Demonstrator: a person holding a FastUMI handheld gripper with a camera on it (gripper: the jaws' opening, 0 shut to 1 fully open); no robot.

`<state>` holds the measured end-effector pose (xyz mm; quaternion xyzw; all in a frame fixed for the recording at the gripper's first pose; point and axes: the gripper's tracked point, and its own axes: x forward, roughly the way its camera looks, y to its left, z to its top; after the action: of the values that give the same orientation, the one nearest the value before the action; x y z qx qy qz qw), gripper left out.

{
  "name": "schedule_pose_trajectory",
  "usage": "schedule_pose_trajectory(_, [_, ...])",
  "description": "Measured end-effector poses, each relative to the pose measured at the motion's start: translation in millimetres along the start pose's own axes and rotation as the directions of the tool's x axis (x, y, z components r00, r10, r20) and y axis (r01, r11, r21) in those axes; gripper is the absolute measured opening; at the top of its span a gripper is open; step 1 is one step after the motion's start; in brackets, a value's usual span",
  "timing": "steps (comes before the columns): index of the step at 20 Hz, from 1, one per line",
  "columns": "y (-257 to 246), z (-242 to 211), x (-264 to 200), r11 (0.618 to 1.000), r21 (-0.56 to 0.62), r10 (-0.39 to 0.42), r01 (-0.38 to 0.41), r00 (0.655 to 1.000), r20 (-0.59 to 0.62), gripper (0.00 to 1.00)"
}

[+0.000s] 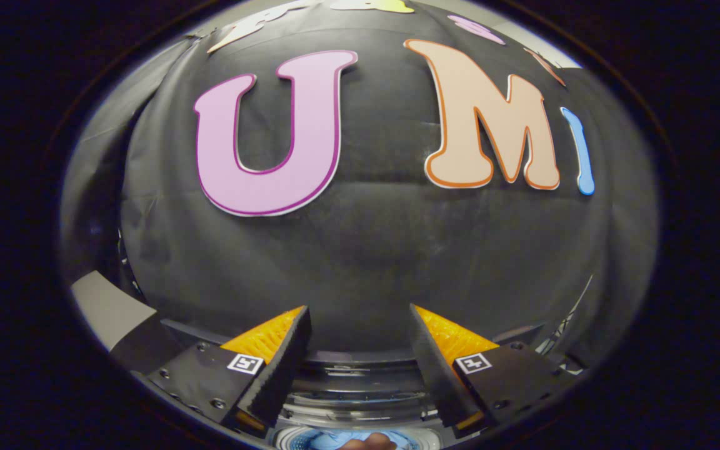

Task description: Put the clothes into the washing machine and then close the washing machine lid.

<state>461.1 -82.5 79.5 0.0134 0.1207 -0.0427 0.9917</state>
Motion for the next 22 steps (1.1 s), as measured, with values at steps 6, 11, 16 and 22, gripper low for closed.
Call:
schedule_pose_trajectory(6, [-2.0, -1.1, -24.7, 0.999, -0.003, -0.033, 0.033, 0.999, -0.018, 0.96])
schedule_pose_trajectory(11, [-4.8, -9.9, -51.2, 0.999, -0.001, -0.040, 0.040, 0.999, -0.016, 0.96])
schedule_pose_trajectory(16, [-7.6, -17.9, -62.0, 0.998, 0.001, -0.069, 0.069, 0.997, 0.017, 0.96])
schedule_pose_trajectory(22, [-10.0, -31.5, -84.0, 0.996, -0.001, -0.090, 0.090, 0.996, 0.014, 0.96])
